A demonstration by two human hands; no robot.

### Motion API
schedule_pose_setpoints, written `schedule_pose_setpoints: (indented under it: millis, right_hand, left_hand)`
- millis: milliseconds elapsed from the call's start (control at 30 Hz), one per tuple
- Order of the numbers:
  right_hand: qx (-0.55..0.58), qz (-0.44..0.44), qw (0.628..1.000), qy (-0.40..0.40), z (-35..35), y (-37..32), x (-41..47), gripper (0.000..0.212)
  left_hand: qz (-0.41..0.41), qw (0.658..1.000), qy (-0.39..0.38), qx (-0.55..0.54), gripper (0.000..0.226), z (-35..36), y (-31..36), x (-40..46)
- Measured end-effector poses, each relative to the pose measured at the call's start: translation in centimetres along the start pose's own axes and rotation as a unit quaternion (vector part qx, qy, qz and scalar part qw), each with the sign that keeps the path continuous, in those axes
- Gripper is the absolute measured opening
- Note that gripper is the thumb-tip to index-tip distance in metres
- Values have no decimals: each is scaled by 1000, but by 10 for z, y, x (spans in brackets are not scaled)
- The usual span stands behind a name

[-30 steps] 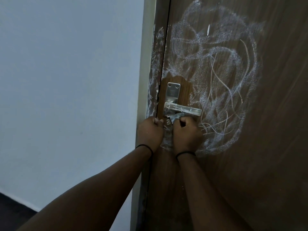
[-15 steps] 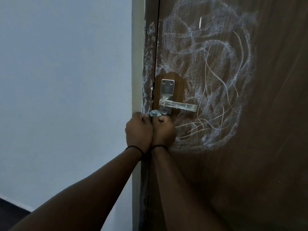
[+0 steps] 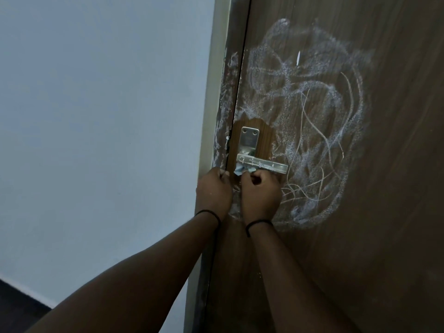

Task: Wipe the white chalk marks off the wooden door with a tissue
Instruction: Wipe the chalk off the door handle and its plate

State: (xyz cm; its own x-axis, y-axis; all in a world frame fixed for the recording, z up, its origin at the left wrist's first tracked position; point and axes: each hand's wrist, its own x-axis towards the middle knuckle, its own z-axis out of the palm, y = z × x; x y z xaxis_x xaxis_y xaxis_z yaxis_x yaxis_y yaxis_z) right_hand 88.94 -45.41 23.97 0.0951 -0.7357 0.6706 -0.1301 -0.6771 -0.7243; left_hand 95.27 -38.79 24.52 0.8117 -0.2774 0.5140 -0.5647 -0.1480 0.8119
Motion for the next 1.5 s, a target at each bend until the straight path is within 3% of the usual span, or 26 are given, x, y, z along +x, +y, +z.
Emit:
schedule_pose_setpoints:
  millis: [233, 400, 567, 700, 800, 933, 1033, 1200, 1267, 1400, 1500]
  right_hand:
    - [-72, 5, 996, -54, 6, -6, 5, 33]
    - [-51, 23, 998, -19, -1, -3, 8, 34]
    - [-119, -38, 992, -14, 10, -5, 7, 30]
    - [-149, -109, 981, -55, 11, 1, -1, 12]
    - [-121, -61, 990, -41, 5, 16, -7, 11]
    - [-72, -32, 997, -2, 2, 8, 4, 27]
    - [-106, -11, 993, -43, 7, -9, 10, 32]
    - [-165, -38, 979, -117, 2, -5, -1, 21]
    - [-138, -11, 983, -117, -5, 2, -5, 18]
    - [-86, -99, 985, -112, -19, 8, -14, 31]
    - [-15, -99, 992, -77, -29, -2, -18, 24]
  left_hand:
    - [0, 999, -8, -39, 18, -11, 2, 3]
    - [11, 997, -17, -75, 17, -17, 8, 5]
    - [11, 998, -12, -61, 18, -15, 10, 5]
    - [-13, 998, -23, -61, 19, -13, 6, 5]
    - [-14, 998, -26, -64, 19, -14, -1, 8]
    - [-9, 998, -27, -63, 19, -12, -2, 10]
    - [5, 999, -13, -41, 18, -7, 0, 9]
    - [17, 999, -11, -43, 16, -8, 2, 7]
    - [16, 998, -21, -55, 17, -9, 0, 7]
    - [18, 990, -88, -112, 13, -11, 4, -1]
    - [-15, 977, -152, -151, 19, -18, 7, -6]
